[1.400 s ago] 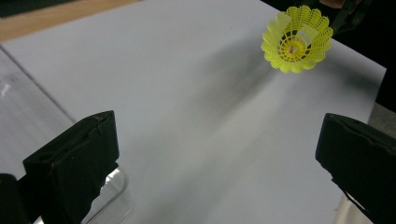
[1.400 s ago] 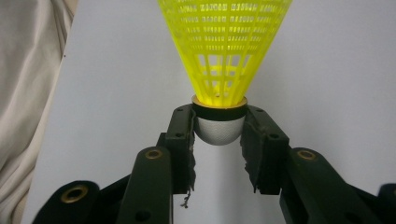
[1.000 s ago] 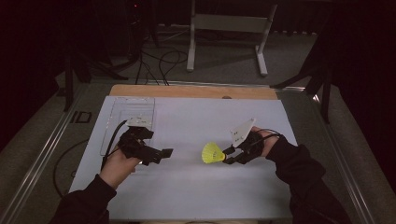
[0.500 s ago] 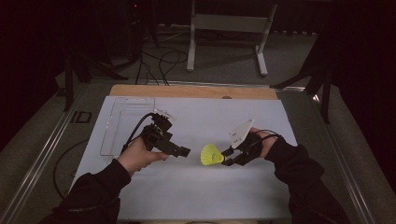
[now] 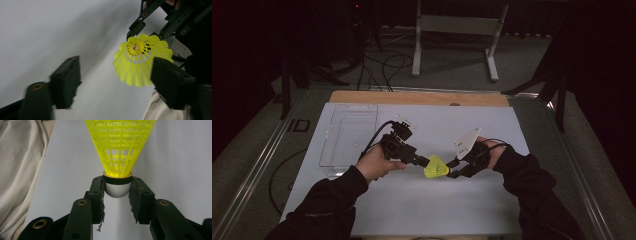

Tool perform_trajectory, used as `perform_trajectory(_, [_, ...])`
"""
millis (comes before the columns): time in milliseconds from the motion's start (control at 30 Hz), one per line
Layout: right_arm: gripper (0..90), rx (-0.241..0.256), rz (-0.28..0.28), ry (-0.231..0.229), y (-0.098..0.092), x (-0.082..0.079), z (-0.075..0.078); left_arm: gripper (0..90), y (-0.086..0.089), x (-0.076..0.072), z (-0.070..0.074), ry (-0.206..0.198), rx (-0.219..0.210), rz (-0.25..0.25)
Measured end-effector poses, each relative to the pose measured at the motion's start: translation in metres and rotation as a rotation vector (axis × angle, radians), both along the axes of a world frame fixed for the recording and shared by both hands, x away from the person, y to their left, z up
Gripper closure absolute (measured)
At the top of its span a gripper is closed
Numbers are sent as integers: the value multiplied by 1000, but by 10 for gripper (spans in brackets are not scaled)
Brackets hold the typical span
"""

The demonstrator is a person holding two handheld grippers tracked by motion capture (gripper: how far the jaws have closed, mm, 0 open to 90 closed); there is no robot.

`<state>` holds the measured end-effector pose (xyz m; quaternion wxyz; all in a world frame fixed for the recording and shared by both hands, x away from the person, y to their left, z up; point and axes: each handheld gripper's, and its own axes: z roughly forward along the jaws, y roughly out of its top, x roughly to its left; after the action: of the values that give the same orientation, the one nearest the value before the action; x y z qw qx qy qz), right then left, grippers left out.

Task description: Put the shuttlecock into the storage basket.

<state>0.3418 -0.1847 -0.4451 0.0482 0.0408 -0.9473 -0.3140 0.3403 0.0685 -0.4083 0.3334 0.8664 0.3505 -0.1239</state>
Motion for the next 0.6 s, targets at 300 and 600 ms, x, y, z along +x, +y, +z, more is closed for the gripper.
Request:
perform_trajectory(300, [656, 4, 7, 3, 2, 0, 0, 543, -14, 5, -14, 45, -17, -65])
perform_trajectory(600, [656, 12, 15, 13, 3, 0, 0, 707, -23, 6, -23, 81, -17, -103])
